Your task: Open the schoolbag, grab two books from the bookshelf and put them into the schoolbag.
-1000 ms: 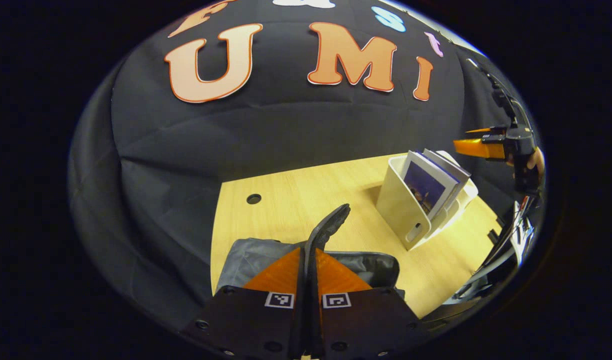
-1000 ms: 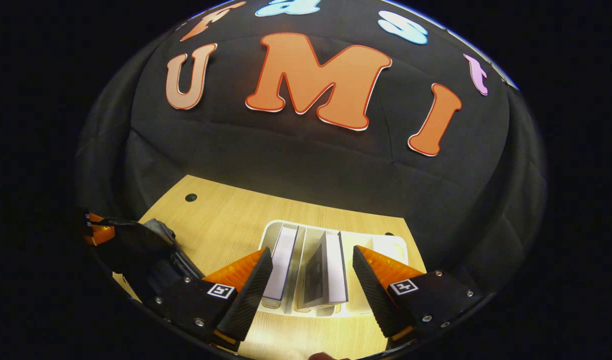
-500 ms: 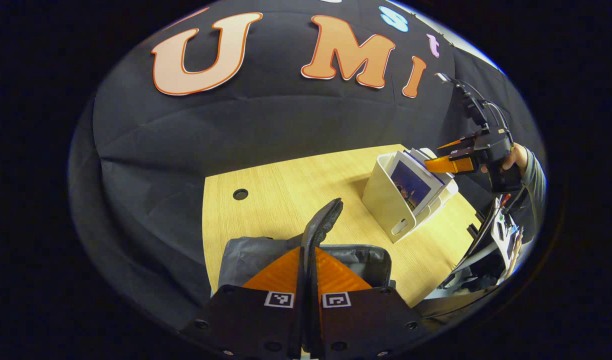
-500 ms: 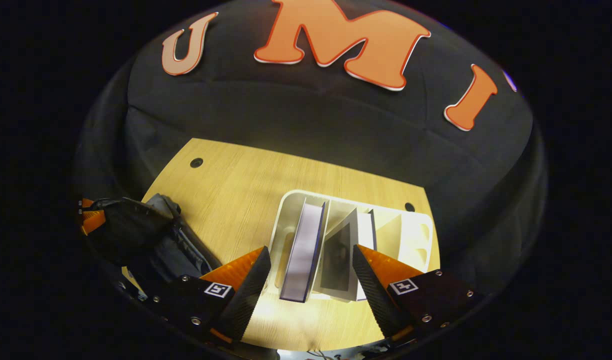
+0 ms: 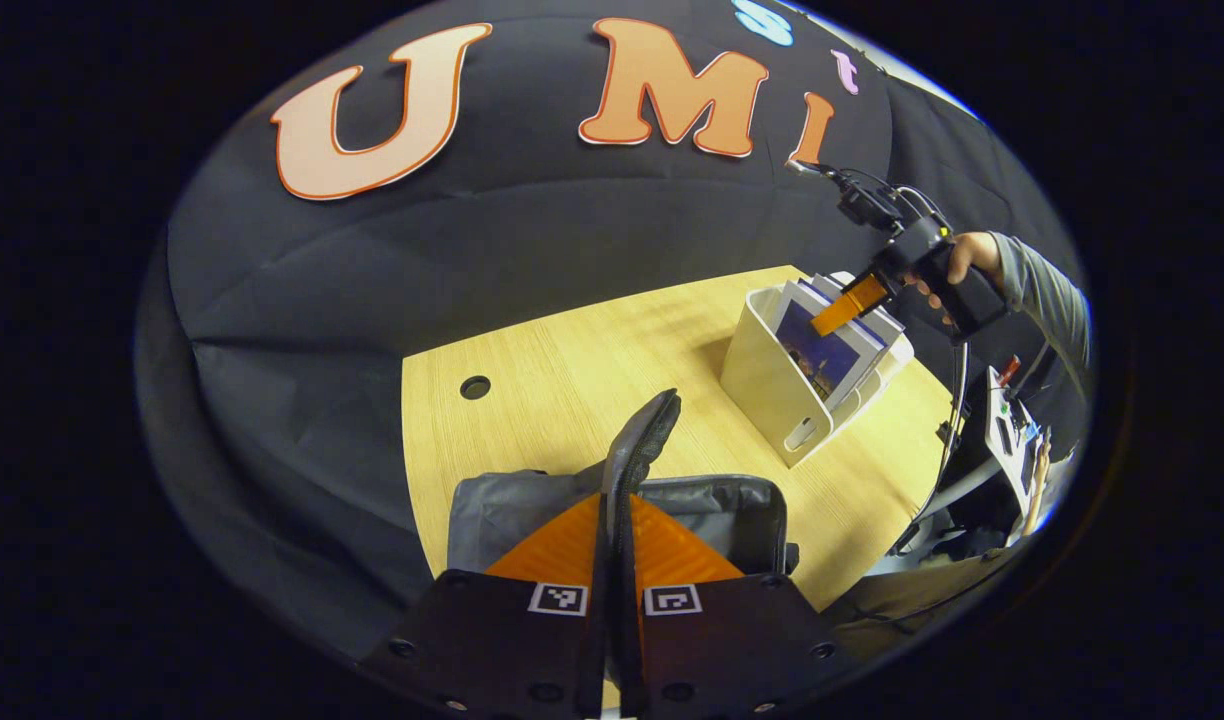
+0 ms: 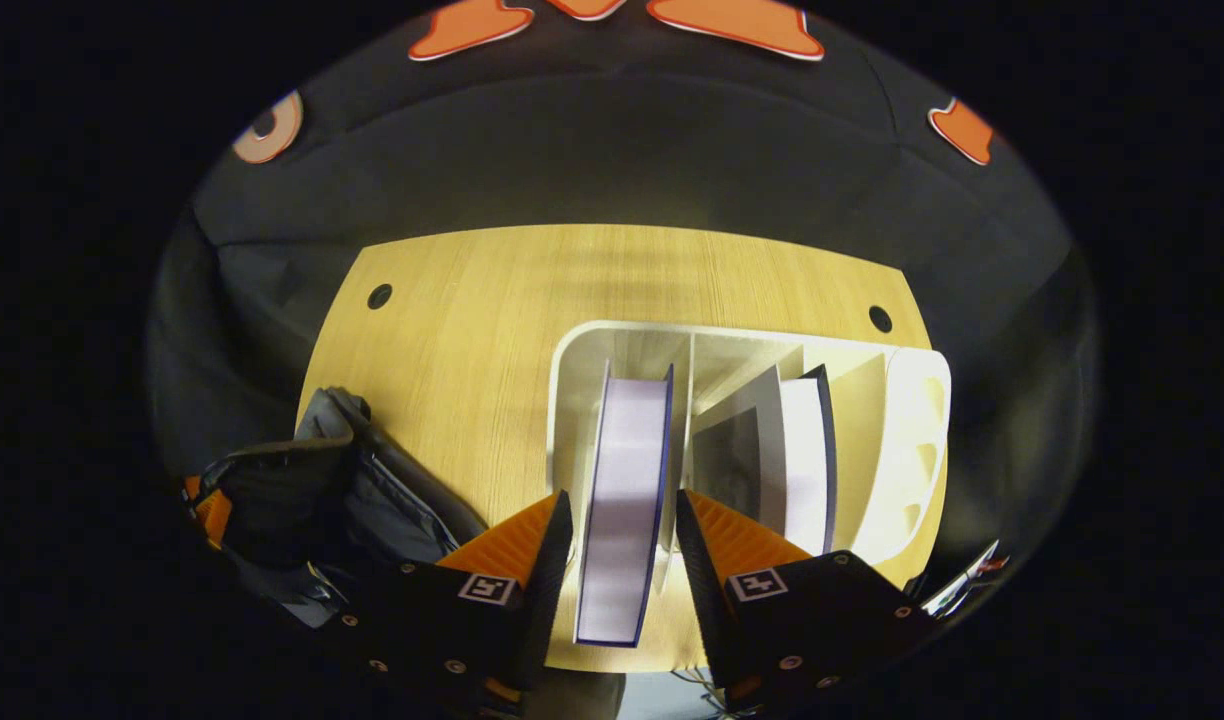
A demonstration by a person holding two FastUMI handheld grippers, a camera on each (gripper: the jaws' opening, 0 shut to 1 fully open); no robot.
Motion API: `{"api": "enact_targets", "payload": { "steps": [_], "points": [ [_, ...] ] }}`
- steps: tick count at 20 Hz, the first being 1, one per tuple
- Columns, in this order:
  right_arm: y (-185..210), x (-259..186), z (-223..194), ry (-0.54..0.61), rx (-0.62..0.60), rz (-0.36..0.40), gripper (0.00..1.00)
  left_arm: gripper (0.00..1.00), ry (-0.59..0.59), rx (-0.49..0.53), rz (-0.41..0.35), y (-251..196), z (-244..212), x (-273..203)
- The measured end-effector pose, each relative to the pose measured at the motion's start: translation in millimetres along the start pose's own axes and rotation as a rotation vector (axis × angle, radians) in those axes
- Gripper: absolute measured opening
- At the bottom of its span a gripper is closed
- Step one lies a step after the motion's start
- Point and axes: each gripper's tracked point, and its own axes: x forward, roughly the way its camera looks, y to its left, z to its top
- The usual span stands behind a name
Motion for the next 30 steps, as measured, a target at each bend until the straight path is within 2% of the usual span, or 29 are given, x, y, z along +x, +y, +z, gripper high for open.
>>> {"api": "enact_targets", "payload": {
  "steps": [1,2,3,6,8,12,20,25,26,27,30],
  "points": [
    [1,3,1,0.017,0.028,-0.003,0.57,0.06,0.006,-0.008,0.005,2,-1,0],
    [1,4,4,0.027,0.045,0.000,0.45,0.06,0.007,-0.014,0.008,3,-2,-1],
    [1,4,2,0.031,0.053,0.004,0.39,0.07,0.008,-0.022,0.008,3,-3,0],
    [7,-6,4,0.037,0.098,0.038,0.33,0.06,0.018,-0.026,0.018,3,-8,1],
    [10,-22,3,0.018,0.123,0.085,0.31,0.06,0.019,-0.029,0.020,1,-8,0],
    [-2,-60,-2,-0.062,0.164,0.086,0.30,0.06,0.022,-0.039,0.023,-6,-11,2],
    [-24,-127,-27,-0.166,0.248,0.169,0.29,0.06,0.025,-0.039,0.033,-10,-14,1],
    [-29,-157,-57,-0.216,0.286,0.253,0.28,0.07,0.021,-0.049,0.045,-9,-13,-1],
    [-27,-160,-64,-0.219,0.295,0.274,0.28,0.10,0.019,-0.052,0.045,-10,-14,0],
    [-26,-163,-71,-0.224,0.300,0.299,0.28,0.06,0.021,-0.056,0.045,-11,-14,-1],
    [-24,-171,-86,-0.242,0.326,0.349,0.28,0.06,0.024,-0.063,0.052,-12,-16,-2]
  ]
}}
